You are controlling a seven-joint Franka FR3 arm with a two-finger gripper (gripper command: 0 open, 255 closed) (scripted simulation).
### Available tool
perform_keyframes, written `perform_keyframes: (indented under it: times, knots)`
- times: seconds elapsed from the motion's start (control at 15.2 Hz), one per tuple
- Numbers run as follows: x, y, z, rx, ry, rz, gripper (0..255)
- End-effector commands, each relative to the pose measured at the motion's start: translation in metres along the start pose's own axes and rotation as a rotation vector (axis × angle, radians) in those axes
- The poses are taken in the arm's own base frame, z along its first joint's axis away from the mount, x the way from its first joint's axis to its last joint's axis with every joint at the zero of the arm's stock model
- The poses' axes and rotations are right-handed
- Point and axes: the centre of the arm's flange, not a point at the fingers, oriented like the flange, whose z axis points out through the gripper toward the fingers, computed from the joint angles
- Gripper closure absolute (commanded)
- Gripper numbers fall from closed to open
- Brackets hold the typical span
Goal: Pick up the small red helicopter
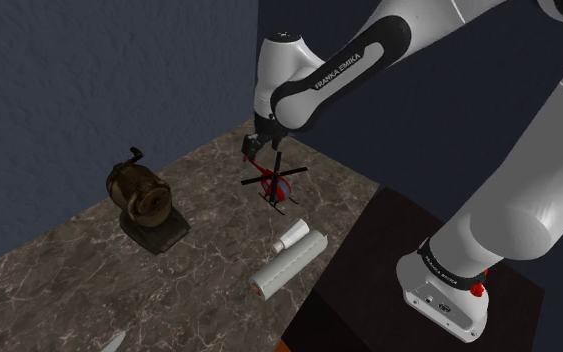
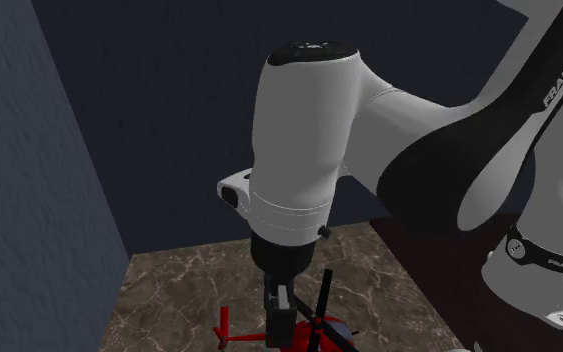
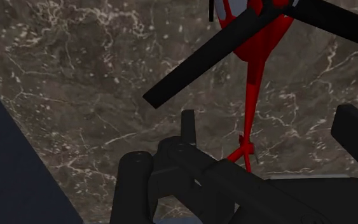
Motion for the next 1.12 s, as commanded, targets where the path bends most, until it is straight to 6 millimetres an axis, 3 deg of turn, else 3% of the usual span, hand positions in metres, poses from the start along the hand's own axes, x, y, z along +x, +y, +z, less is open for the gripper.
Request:
perform_keyframes:
  times: [0.0, 0.46, 0.59, 0.66, 1.06]
  knots:
    - [0.005, -0.006, 0.017, -0.001, -0.005, 0.001, 0]
    - [0.001, -0.007, 0.056, -0.001, -0.005, 0.001, 0]
    - [0.001, -0.007, 0.056, -0.001, -0.005, 0.001, 0]
    - [0.001, -0.007, 0.057, -0.001, -0.005, 0.001, 255]
    - [0.001, -0.007, 0.057, -0.001, -0.005, 0.001, 255]
